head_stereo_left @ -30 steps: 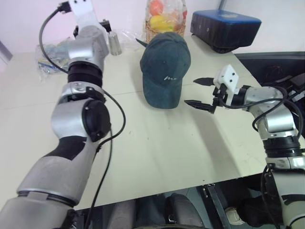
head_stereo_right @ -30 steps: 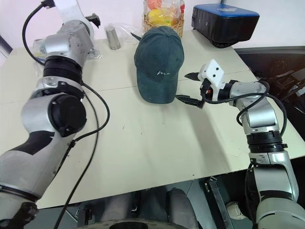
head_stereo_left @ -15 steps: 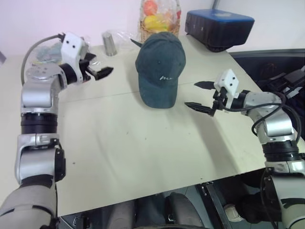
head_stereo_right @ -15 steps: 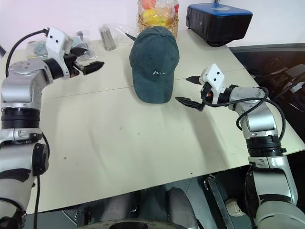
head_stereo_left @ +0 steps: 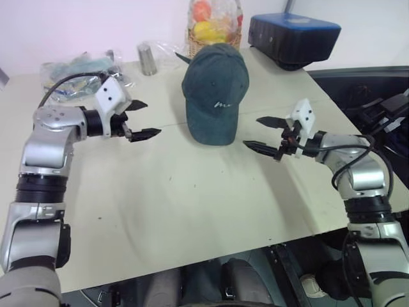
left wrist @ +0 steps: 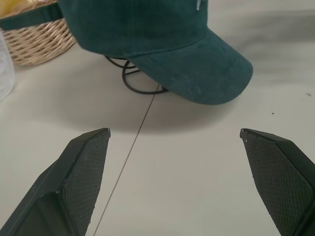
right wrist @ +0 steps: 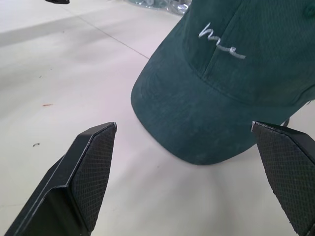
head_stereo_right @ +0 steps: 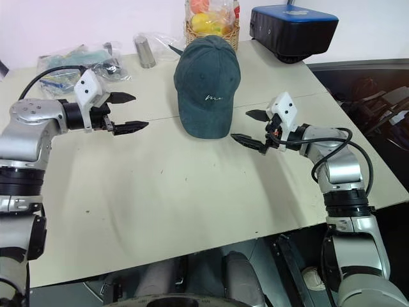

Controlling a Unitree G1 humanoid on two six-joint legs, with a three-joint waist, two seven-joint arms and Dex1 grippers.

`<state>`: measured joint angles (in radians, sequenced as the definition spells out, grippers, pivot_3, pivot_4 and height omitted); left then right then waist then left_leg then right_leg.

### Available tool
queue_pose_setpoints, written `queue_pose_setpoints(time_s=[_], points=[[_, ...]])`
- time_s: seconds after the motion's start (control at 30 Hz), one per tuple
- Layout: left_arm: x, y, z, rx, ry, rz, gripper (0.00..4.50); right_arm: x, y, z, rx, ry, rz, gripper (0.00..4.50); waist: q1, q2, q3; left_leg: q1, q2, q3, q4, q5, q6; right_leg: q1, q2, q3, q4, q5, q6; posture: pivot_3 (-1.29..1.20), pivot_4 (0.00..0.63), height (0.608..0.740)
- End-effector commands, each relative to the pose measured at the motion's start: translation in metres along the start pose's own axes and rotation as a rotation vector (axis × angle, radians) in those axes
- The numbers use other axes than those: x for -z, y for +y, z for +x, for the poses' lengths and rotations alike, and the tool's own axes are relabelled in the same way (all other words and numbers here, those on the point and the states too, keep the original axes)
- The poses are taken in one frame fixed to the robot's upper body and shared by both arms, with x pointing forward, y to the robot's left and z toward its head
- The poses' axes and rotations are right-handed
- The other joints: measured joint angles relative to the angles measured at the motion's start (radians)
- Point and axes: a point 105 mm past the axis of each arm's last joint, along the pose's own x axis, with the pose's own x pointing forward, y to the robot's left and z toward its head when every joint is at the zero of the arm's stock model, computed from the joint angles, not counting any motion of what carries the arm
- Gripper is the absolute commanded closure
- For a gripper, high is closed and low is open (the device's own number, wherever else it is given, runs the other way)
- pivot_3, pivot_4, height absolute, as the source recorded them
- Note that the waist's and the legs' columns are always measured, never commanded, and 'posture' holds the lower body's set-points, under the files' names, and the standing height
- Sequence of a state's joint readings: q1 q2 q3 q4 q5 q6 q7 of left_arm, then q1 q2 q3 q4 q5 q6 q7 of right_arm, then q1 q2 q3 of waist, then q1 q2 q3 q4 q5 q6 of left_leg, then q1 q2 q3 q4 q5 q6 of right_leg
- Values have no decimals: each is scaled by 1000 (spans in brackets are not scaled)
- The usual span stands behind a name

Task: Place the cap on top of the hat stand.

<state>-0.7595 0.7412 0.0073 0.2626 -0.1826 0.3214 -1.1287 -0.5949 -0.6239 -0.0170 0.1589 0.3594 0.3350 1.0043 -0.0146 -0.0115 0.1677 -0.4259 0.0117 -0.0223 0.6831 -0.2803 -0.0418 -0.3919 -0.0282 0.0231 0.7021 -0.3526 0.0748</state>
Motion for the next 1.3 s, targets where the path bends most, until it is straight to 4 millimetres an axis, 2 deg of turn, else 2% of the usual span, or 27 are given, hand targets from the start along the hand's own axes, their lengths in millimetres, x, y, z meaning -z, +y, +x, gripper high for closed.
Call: queue_pose_setpoints(time_s=[0.03,0.1,0.3,0.83,1.3], points=[[-15,11,-1,-20,-41,69,68,-10,-5,-1,21,-50,-23,0,0,0,0,0,0,0,0,0,0,0,0,0,0,0,0,0,150,740],[-22,13,2,-15,-73,69,68,-7,-6,2,27,-49,-23,0,3,0,0,0,0,0,0,0,0,0,0,0,0,0,0,0,150,740],[-22,15,9,8,-94,68,68,-8,-8,7,45,-71,-25,0,-1,0,0,0,0,0,0,0,0,0,0,0,0,0,0,0,150,740],[-26,10,18,25,-146,-14,68,-5,-8,3,55,-59,-27,0,-3,0,0,0,0,0,0,0,0,0,0,0,0,0,0,0,150,740],[-38,11,22,47,-217,-78,68,-5,-10,1,62,-57,-40,0,-3,0,0,0,0,0,0,0,0,0,0,0,0,0,0,0,150,740]])
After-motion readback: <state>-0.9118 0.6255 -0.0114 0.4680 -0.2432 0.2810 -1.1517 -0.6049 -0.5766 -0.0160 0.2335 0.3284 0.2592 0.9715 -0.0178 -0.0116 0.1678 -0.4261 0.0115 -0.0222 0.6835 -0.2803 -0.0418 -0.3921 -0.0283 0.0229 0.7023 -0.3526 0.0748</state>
